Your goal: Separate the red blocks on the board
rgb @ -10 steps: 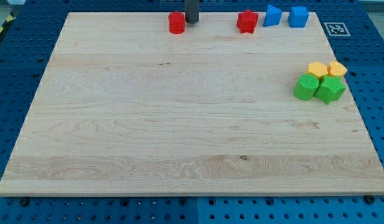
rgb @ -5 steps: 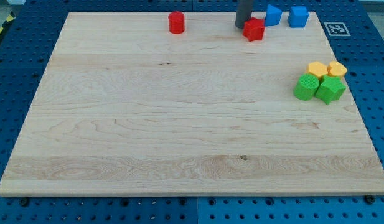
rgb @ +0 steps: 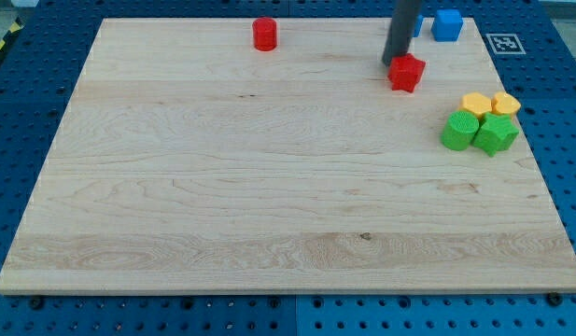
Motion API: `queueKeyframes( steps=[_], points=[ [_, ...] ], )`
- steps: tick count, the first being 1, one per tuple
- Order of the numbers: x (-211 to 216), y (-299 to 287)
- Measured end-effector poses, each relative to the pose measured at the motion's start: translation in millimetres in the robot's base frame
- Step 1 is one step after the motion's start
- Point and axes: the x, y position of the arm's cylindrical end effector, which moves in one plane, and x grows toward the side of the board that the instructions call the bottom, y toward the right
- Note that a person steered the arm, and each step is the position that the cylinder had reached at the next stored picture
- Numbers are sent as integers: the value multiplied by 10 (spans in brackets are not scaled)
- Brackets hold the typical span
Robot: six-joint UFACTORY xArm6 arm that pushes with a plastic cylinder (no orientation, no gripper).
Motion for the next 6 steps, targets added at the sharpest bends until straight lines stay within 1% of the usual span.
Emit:
queueKeyframes(
  steps=[1, 3, 4, 5, 6],
  points=[
    [106, -125],
    [-224, 434],
    [-39, 770],
    [333, 735],
    [355, -95]
  ],
)
